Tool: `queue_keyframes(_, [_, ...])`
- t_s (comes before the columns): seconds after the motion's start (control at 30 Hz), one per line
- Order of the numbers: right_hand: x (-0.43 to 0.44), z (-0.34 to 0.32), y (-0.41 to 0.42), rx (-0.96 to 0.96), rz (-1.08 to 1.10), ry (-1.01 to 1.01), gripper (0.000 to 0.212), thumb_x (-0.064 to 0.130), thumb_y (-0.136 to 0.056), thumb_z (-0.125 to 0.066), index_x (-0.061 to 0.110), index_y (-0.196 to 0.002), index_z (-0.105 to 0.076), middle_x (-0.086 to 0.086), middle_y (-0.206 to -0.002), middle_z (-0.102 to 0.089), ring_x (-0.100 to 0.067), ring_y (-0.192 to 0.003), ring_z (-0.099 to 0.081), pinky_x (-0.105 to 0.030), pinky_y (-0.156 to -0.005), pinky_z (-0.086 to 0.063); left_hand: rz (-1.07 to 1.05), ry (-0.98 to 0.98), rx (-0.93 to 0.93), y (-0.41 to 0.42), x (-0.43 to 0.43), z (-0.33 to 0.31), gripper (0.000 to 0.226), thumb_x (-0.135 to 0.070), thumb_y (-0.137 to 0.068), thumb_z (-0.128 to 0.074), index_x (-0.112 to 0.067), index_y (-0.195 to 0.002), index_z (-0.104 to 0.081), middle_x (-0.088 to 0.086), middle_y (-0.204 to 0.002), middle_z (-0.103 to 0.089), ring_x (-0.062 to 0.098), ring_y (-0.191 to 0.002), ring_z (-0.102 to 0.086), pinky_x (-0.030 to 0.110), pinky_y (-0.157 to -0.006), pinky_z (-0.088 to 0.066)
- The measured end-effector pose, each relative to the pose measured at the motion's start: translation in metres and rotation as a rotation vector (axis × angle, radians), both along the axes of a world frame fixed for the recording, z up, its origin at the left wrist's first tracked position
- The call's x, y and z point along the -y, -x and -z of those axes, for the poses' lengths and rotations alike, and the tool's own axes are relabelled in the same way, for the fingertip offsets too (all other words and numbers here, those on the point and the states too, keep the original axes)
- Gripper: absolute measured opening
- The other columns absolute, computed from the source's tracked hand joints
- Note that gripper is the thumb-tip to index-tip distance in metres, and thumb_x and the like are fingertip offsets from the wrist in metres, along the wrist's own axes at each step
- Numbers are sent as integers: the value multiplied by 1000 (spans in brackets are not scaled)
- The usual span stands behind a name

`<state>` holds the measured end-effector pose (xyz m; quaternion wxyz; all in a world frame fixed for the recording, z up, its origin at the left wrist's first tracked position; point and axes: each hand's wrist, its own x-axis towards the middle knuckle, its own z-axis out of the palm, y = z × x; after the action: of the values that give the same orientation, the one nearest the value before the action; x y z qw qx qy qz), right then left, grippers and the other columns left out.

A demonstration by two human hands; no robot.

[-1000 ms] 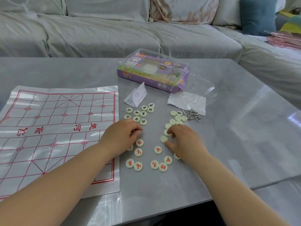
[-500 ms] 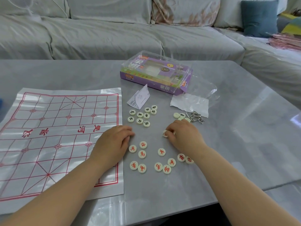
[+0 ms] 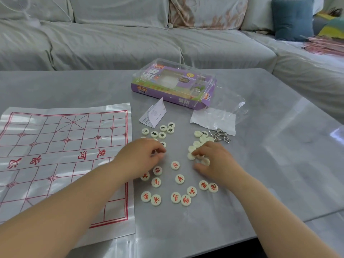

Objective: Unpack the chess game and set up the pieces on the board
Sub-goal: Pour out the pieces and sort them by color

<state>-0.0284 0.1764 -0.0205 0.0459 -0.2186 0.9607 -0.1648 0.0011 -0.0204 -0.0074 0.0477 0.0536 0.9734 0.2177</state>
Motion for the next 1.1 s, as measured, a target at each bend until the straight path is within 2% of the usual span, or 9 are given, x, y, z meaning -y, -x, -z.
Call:
queue_keyframes(0.13, [-1,4,0,-71,-21,-39,32,31,-88,-54,20,-119,-55,0,-118,-51,-17,-114,-42,-20,-88,-29,137,56,31,7,-36,8,35,-39,-86,-55,-25,-118,-55,-6,-115,-54,11,-107,-47,24,-87,-38])
queue_keyframes(0.4, [2,5,7,-167,-69,-93,26,28,-91,-50,14,-111,-58,-2,-117,-53,-20,-113,-45,-24,-89,-32,45,-115,64,19,-41,16,19,-31,-83,-62,-19,-98,-63,-5,-99,-54,9,-88,-50,24,-79,-42])
queue_keyframes(0.47, [7,4,9,-288,-65,-140,18,23,-82,-58,10,-89,-69,-6,-93,-64,-23,-90,-61,-28,-73,-45,34,-119,28,21,-40,16,19,-28,-86,-58,-19,-102,-62,-3,-104,-57,8,-85,-48,24,-78,-42])
queue_keyframes(0.53, [9,2,8,-382,-22,-126,14,25,-67,-62,14,-66,-70,-1,-68,-64,-20,-63,-65,-23,-50,-46,32,-109,-12,24,-42,16,22,-25,-89,-53,-20,-110,-60,-3,-109,-57,7,-85,-46,22,-78,-40])
queue_keyframes(0.67, [4,3,10,-155,79,-47,26,28,-91,-46,15,-105,-64,0,-106,-60,-18,-104,-52,-27,-79,-40,86,-32,-80,32,-52,15,31,-21,-91,-49,-20,-121,-53,-2,-120,-52,14,-104,-48,25,-82,-37])
queue_keyframes(0.73, [-3,2,12,-36,194,148,23,25,-91,-49,13,-102,-65,1,-100,-62,-17,-96,-53,-25,-73,-38,141,36,-87,40,-57,17,33,-23,-91,-49,-20,-124,-52,0,-125,-50,18,-116,-43,30,-92,-37])
queue_keyframes(0.8, [-10,3,13,71,260,285,19,20,-90,-51,11,-97,-67,9,-81,-58,-8,-75,-51,-13,-61,-35,163,107,-82,48,-59,20,35,-26,-91,-48,-20,-126,-51,1,-128,-49,19,-120,-40,29,-95,-35])
queue_keyframes(0.93, [-20,-1,10,218,237,353,16,16,-89,-54,10,-90,-68,19,-59,-47,6,-52,-48,-4,-52,-36,147,143,-119,55,-62,22,33,-27,-92,-45,-18,-123,-54,1,-125,-51,19,-119,-41,29,-94,-32])
queue_keyframes(1.1, [-17,0,4,222,151,247,20,20,-93,-47,15,-100,-65,17,-67,-48,-2,-61,-43,-8,-57,-36,206,152,-120,49,-56,26,34,-26,-97,-35,-17,-125,-52,1,-127,-52,18,-118,-42,26,-95,-31])
